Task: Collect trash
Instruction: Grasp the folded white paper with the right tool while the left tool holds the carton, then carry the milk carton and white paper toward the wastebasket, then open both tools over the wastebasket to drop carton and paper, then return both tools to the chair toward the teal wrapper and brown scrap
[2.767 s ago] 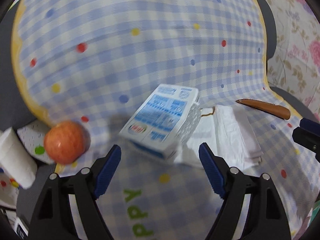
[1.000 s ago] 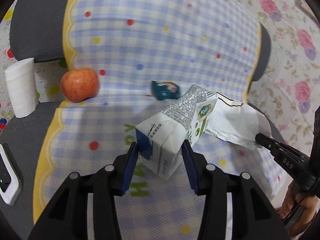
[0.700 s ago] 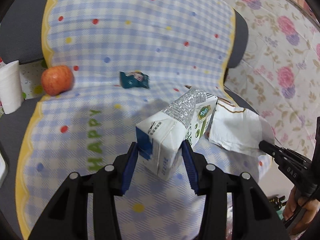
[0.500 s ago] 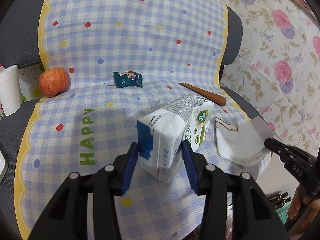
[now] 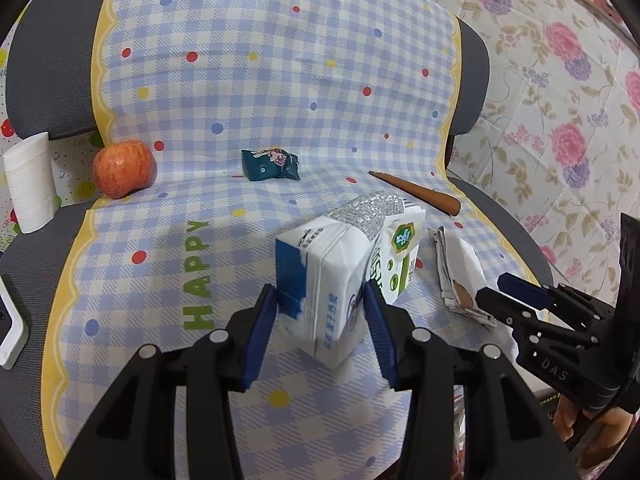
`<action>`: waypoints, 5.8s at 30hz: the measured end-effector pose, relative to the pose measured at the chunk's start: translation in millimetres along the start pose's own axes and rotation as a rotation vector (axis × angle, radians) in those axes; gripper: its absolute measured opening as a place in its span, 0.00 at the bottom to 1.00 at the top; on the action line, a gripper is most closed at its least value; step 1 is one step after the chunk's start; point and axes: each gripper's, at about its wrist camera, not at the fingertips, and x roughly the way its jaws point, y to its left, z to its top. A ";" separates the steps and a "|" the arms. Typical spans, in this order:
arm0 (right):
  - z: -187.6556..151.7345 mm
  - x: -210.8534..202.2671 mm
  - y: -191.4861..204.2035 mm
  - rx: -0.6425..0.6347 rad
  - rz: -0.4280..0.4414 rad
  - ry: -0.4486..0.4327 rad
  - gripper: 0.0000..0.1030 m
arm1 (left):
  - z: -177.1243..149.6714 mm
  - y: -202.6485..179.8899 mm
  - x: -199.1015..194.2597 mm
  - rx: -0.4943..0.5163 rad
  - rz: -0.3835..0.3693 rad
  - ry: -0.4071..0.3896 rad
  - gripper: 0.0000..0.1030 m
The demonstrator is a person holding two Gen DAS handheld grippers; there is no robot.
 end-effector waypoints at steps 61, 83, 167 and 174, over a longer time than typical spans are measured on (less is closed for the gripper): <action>-7.9 32.6 3.6 0.020 0.004 0.022 0.24 | -1.0 -25.1 20.9 0.133 -0.077 -0.010 0.36; -40.6 -110.4 -42.9 0.111 -0.179 -0.199 0.04 | -19.9 -116.1 -34.8 0.241 -0.199 -0.148 0.36; 19.3 -78.7 -45.4 0.169 -0.046 -0.202 0.41 | 19.4 -64.3 -9.2 0.188 -0.050 -0.114 0.62; 70.6 -37.4 -42.9 0.152 -0.023 -0.198 0.41 | 62.6 -32.2 1.1 0.158 0.028 -0.142 0.62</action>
